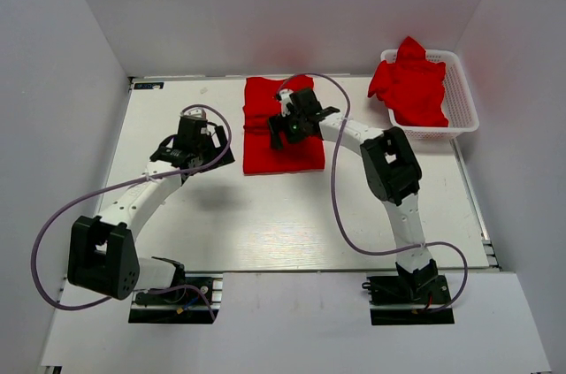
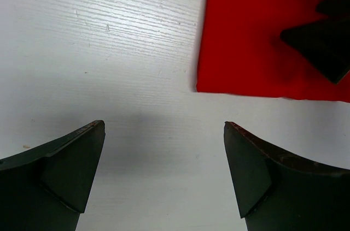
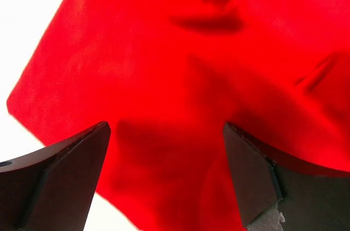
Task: Fold and stack the t-shirts
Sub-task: Fold the folded rectangular tshirt in 1/3 of the way, then grab one side of the 2/3 rectangular tshirt with both arms
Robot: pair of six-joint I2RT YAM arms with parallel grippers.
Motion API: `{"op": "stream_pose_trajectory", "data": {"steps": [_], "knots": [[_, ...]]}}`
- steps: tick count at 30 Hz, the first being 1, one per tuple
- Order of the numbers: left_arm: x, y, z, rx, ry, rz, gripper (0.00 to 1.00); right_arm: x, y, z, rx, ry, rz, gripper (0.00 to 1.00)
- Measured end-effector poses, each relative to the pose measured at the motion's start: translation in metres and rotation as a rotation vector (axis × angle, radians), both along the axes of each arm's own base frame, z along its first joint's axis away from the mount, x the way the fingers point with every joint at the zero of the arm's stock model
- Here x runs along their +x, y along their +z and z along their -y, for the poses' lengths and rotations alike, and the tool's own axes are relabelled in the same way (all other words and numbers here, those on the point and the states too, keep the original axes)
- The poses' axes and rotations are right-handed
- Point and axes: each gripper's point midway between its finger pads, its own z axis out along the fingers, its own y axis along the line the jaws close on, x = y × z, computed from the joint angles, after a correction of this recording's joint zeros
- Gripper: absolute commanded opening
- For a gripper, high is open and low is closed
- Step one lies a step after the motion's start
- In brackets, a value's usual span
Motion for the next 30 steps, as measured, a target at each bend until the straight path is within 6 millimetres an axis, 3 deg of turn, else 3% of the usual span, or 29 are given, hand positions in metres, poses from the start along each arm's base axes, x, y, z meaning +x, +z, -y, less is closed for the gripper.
{"op": "stream_pose_trajectory", "data": {"steps": [12,17,20,23,30], "knots": [[-0.007,-0.009,0.001,0.000,-0.012,-0.040,1.00,0.104,0.057,-0.022,0.061,-0.180,0.297,0.90],[-0.010,-0.011,0.000,0.003,-0.016,-0.051,1.00,0.121,0.068,-0.013,0.059,-0.228,0.342,0.90],[-0.008,-0.011,0.002,0.000,-0.027,-0.042,1.00,0.114,0.067,0.002,0.030,-0.264,0.329,0.90],[-0.002,-0.015,0.010,-0.011,-0.064,-0.035,1.00,0.084,0.070,0.033,-0.010,-0.341,0.275,0.90],[0.016,-0.065,0.036,-0.015,-0.164,-0.153,1.00,0.008,0.079,0.105,-0.043,-0.502,0.134,0.86]]}}
